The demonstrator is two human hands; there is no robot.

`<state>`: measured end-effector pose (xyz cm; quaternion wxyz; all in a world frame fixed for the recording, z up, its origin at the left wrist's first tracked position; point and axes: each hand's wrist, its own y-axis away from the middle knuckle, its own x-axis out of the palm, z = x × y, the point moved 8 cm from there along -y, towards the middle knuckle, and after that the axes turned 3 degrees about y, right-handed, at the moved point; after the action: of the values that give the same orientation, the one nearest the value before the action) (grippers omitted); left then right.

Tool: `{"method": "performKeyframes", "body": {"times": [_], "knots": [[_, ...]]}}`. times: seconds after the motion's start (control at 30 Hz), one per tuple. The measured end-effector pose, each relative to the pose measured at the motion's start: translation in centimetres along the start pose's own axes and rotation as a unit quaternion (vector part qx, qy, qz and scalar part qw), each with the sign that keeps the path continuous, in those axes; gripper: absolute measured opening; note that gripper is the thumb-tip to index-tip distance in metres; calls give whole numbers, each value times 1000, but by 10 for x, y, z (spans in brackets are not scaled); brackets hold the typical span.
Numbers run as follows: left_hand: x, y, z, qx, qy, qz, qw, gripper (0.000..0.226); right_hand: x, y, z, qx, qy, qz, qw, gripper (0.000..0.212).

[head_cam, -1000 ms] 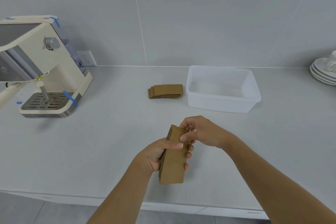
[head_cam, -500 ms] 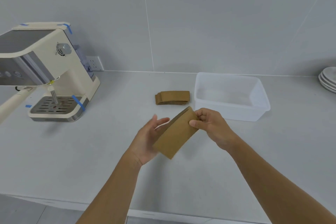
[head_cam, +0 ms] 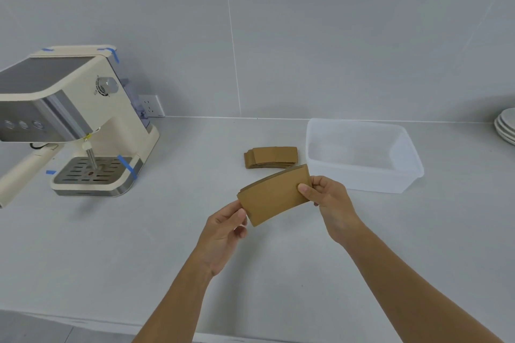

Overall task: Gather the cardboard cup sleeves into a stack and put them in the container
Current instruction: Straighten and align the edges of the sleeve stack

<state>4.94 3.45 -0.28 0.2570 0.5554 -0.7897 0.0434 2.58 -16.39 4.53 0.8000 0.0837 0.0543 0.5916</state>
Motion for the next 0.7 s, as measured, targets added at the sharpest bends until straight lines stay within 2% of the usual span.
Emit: {"method": "performKeyframes", "body": {"times": [0.23, 0.57, 0.7], "knots": [[0, 1, -4, 40, -13, -76, 996, 24, 4, -1, -4, -5, -28, -9, 1000, 5], [0, -14, -3, 53, -46, -185, 980, 28, -3, -22, -15, 5, -4, -32, 999, 8], [4, -28, -11, 67, -61, -214, 973, 23, -3, -38, -13, 0, 16, -30, 999, 8]]}}
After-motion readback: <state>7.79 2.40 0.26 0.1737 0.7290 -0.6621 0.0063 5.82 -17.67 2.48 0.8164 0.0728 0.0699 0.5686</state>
